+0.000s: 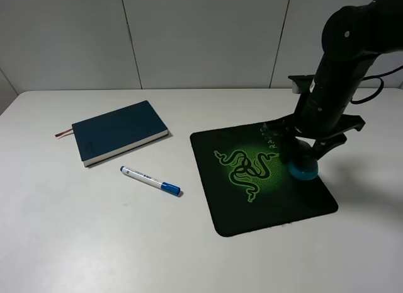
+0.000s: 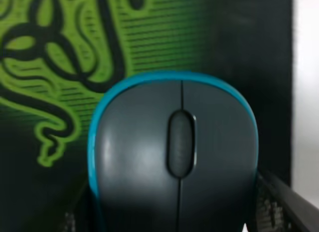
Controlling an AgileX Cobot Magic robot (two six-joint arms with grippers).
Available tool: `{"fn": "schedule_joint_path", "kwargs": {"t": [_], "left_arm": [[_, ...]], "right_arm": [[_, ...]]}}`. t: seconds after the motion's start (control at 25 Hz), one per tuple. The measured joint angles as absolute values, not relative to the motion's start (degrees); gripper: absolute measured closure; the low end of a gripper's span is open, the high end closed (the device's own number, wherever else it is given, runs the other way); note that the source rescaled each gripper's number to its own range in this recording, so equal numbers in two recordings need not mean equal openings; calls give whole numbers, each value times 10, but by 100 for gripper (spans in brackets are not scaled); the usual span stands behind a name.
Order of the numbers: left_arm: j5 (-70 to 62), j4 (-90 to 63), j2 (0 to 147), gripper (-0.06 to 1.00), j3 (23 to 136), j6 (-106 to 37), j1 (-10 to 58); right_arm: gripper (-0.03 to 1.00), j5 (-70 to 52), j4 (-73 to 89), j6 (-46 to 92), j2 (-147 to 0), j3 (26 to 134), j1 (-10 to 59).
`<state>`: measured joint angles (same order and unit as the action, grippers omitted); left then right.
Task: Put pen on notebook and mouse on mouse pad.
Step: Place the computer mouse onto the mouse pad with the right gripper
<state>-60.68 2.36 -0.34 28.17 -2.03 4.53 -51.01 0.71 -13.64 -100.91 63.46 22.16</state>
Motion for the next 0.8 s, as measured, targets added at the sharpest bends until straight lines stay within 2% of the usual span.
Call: {"fn": "schedule_joint_path", "kwargs": {"t": [0.4,0.8], "left_arm": [[-607,24,-3,-4,282,-20,45],[-607,24,-3,-4,282,-20,45]], "right_arm": [[96,-509,5,-137,-1066,684,267],[96,-495,7,-135,-1110,687,290]]}}
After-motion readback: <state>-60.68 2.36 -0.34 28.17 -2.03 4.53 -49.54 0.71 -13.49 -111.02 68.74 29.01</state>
